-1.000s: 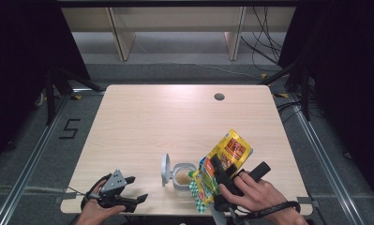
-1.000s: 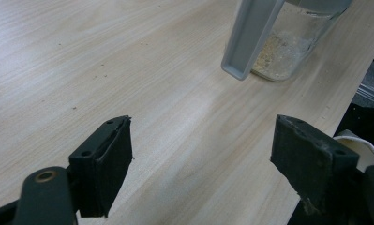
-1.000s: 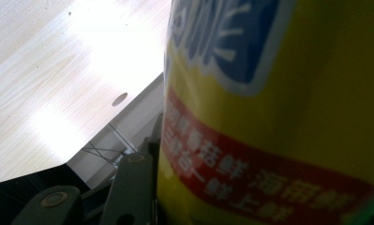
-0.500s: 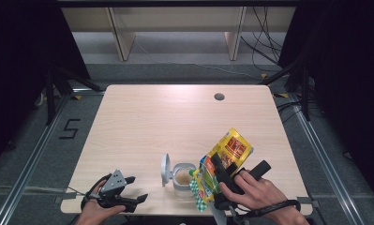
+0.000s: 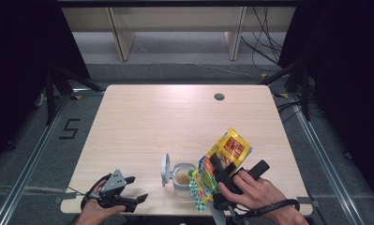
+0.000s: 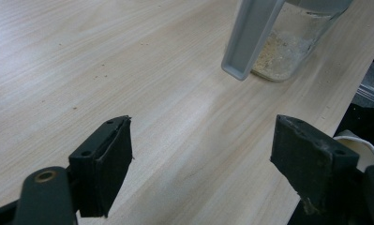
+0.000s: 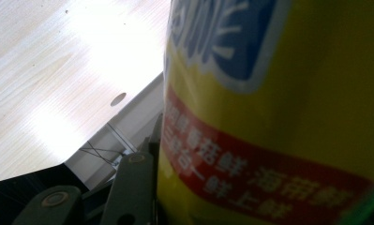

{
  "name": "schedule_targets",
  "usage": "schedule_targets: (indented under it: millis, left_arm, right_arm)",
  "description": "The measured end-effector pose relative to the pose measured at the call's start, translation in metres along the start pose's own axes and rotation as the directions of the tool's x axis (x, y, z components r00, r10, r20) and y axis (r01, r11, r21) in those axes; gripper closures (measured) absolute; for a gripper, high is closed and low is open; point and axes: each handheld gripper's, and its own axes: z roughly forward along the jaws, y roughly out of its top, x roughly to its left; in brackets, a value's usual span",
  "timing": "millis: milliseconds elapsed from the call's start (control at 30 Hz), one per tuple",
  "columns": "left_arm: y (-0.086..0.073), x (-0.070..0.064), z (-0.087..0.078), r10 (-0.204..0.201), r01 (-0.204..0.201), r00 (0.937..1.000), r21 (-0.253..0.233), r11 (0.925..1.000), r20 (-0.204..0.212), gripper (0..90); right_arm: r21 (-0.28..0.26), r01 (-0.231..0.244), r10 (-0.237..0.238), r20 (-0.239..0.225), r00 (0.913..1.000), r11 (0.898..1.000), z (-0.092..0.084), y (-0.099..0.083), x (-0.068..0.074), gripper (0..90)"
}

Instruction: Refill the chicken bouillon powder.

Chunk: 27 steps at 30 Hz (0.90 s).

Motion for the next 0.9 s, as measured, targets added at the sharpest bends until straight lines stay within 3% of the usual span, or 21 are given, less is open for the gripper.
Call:
schedule_targets:
  millis: [233,267,300,433,467,500,567,600,900]
  left_arm:
    - [0.0001,0.0008,-0.0007,0.014,-0.014,0.9999,0.011,0.9998,-0.002,20.2]
    - [-0.0005,-0.0019,0.0008,-0.029,0.029,0.9996,-0.004,0.9996,0.002,20.1]
    - [-0.0007,-0.0026,0.0014,-0.037,0.037,0.9993,-0.01,0.9993,0.004,20.2]
    - [-0.0007,-0.0025,0.0013,-0.037,0.037,0.9993,-0.01,0.9992,0.004,20.1]
    - [-0.0004,-0.0005,0.0001,-0.014,0.014,0.9999,0.011,0.9998,-0.006,20.1]
    - [-0.0007,-0.0026,0.0013,-0.039,0.039,0.9992,-0.011,0.9992,0.005,20.2]
    - [-0.0005,-0.0008,0.0003,-0.018,0.018,0.9998,0.007,0.9998,-0.004,20.2]
    - [-0.0007,-0.0027,0.0013,-0.039,0.039,0.9992,-0.013,0.9992,0.004,20.2]
    - [-0.0007,-0.0024,0.0014,-0.037,0.037,0.9993,-0.01,0.9993,0.004,20.2]
  right_arm:
    - [0.006,-0.013,0.013,-0.002,0.9999,1.0,-0.0006,-0.0005,0.0019,63.1]
    - [0.007,-0.01,0.01,-0.003,0.9999,1.0,-0.0009,-0.0006,0.0018,63.1]
    - [0.007,-0.009,0.009,-0.004,1.0,1.0,-0.001,-0.0006,0.002,63.1]
    - [0.006,-0.013,0.013,-0.004,0.9999,1.0,-0.0006,-0.0004,0.0024,63.1]
    - [0.005,-0.011,0.011,-0.004,0.9999,1.0,-0.0005,-0.0004,0.0022,63.1]
    - [0.002,-0.005,0.005,-0.003,1.0,1.0,-0.0001,-0.0003,0.0017,63.1]
    - [-0.003,0.006,-0.006,-0.001,1.0,1.0,0.0004,0.0001,0.0008,63.1]
    - [-0.004,0.007,-0.007,-0.001,1.0,1.0,0.0004,0.0002,0.0006,63.1]
    - [0.003,0.003,-0.003,-0.005,1.0,1.0,0.0002,0.0004,0.0014,63.2]
